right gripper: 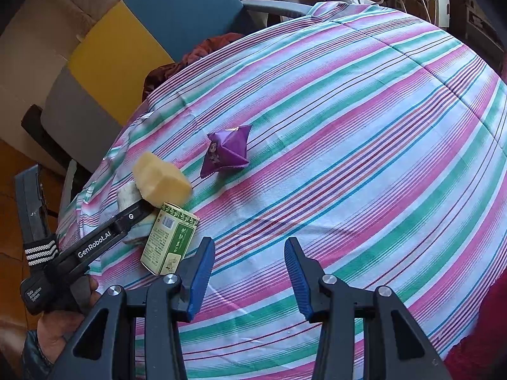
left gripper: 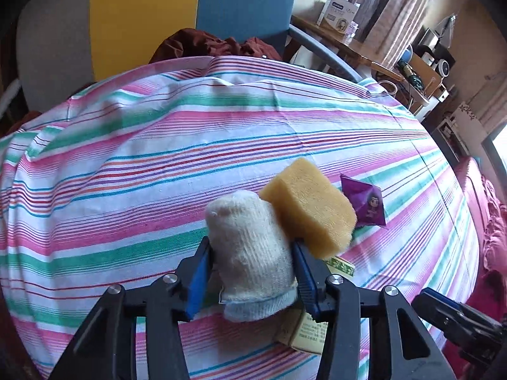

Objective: Organize objects
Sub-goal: 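Grasp the white cloth roll with the left tool, then grasp the purple wrapped packet with the right tool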

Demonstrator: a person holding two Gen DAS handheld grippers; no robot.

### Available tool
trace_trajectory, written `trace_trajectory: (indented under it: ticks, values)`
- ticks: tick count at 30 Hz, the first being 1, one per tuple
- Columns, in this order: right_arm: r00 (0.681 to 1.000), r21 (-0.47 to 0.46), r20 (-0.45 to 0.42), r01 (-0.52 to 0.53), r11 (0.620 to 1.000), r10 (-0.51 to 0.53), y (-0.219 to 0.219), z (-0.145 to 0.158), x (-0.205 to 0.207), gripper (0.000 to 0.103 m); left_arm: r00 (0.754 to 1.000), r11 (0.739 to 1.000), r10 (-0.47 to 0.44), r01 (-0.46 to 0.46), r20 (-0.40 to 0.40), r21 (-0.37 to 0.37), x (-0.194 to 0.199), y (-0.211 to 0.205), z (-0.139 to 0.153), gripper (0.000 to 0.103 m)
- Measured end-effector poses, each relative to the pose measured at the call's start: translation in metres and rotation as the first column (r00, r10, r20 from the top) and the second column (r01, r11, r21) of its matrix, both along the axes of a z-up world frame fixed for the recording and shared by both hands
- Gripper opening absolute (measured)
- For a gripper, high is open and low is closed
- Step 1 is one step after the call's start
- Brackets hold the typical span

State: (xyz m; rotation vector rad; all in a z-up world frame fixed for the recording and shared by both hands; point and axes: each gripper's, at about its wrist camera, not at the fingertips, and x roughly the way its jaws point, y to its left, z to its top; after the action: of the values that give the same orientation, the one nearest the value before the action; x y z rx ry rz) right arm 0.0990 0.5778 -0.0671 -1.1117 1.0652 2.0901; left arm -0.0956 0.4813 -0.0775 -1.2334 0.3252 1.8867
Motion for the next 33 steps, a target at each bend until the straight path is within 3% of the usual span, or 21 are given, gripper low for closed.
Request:
trace_trajectory:
  ticks: [8, 18, 25, 33]
  values:
    - [1.0, 0.016, 0.009, -0.002, 1.0, 0.002, -0.001, 0.0, -0.001, 0.046, 1.0, 1.0, 0.015, -0.015, 0.014, 0.016, 0.02, -0.055, 0.01, 0.047]
    - [0.999, 0.034, 0.039, 0.003, 0.999, -0.004, 0.0, -0.001, -0.001, 0.046, 0.997, 0.999, -0.003, 0.0, -0.077, -0.033, 0.076, -0.126, 0.007, 0.047]
    - [1.0, 0.036, 0.03, 0.007, 0.999, -0.009, 0.005, 0.009, -0.008, 0.046, 0.997, 1.0, -0.002, 0.001, -0.082, -0.011, 0.079, -0.131, 0.003, 0.047]
    - [0.999, 0.047, 0.043, -0.018, 0.999, 0.015, 0.036, 0.01, -0.058, 0.048, 0.998, 1.0, 0.011, -0.01, -0.059, 0.011, 0.075, -0.134, 0.001, 0.047]
